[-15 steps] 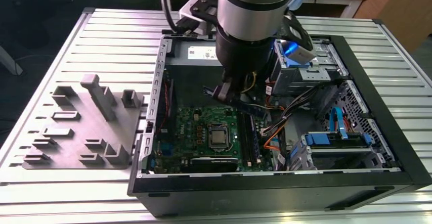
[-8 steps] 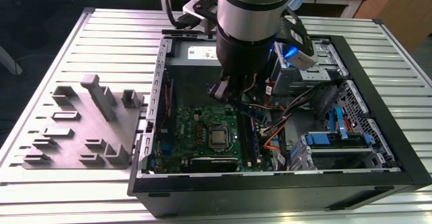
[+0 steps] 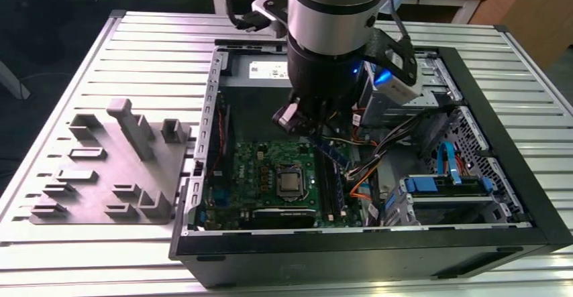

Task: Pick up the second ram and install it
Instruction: 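Insert the second ram into the second slot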

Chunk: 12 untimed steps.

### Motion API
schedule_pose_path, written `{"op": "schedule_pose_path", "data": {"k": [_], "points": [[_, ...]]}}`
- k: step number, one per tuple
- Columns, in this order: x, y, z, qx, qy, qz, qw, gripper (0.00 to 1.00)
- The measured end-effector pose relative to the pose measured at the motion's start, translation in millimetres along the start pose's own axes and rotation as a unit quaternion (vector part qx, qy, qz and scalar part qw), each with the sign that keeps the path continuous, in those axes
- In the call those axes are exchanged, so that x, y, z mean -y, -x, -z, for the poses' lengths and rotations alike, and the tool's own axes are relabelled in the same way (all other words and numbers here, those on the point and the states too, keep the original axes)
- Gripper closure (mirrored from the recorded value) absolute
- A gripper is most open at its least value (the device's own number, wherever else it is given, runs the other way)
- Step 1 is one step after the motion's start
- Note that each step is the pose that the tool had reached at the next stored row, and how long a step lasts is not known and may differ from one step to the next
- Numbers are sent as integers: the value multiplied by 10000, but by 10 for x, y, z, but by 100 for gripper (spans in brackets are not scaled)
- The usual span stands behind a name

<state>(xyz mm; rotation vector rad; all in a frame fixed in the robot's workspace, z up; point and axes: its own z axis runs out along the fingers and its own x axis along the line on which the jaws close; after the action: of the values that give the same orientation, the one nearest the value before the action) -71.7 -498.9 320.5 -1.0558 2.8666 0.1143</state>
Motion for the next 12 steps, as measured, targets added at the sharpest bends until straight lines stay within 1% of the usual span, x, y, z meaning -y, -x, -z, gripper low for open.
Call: {"op": "schedule_pose_path", "data": {"k": [3,6,9,12], "points": [[0,0,-2,11,-28,-266,9996,92],[0,0,-4,22,-56,-527,9986,92],[0,-1,-6,32,-84,-790,9968,92],[0,-1,-8,43,-112,-1055,9943,92]]}}
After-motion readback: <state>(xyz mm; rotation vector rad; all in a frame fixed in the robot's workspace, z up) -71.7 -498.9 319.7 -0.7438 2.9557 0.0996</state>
